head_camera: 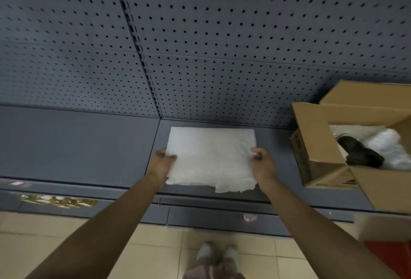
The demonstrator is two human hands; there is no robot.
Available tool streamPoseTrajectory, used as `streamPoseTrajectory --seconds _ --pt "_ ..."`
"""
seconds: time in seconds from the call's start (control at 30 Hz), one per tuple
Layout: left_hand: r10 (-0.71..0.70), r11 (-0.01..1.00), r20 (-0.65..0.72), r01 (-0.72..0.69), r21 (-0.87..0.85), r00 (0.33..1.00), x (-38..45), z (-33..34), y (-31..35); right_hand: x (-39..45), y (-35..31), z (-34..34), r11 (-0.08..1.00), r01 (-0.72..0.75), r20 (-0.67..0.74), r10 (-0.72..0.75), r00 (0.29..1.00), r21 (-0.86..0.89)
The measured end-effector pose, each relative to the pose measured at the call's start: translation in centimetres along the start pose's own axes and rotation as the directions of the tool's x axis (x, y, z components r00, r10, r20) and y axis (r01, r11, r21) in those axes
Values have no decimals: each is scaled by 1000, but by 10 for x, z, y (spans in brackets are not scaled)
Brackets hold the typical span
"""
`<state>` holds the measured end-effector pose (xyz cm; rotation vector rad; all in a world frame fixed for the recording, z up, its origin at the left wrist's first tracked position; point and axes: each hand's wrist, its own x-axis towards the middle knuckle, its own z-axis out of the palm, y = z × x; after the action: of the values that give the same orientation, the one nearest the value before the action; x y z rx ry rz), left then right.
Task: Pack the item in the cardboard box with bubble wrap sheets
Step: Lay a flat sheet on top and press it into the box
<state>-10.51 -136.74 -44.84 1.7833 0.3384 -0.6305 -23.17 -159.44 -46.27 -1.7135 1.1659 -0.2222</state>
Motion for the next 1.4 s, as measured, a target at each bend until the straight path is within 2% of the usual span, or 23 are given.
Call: streamPoseTrajectory --seconds 0.17,0.3,0.47,0.7,0.97,1.07,1.17,1.27,1.37,1.4 --pt "77 995 -71 -81 -50 994 -35 -14 22 -23 -30 -21 991 133 108 -135 985 27" --pt "168 982 -138 -178 -63 976 -77 -26 44 -42 -56 -45 948 314 218 -319 922 58" --pt "293 934 -183 -322 -156 939 -140 -3 81 -59 -88 -117 897 426 162 -440 883 115" --pt "443 886 -65 -448 -125 894 -212 100 125 -47 -92 -264 886 451 -24 -451 892 109" --pt "539 841 127 -541 -21 832 -238 233 150 -17 -48 -391 925 368 -207 -342 916 99" --pt "602 792 197 -610 -22 774 -242 276 153 -5 -31 -423 937 345 -255 -320 912 59" --pt "618 746 267 -659 99 740 -239 305 150 21 -12 -441 950 303 -256 -277 926 68" --pt "634 678 308 -701 221 709 -232 324 142 54 12 -451 929 371 -229 -364 903 -18" --pt "647 634 255 -693 343 719 -228 342 130 104 38 -462 902 389 -157 -418 895 -186" --pt "681 596 222 -704 385 698 -227 347 125 117 45 -465 890 408 -117 -435 893 -202"
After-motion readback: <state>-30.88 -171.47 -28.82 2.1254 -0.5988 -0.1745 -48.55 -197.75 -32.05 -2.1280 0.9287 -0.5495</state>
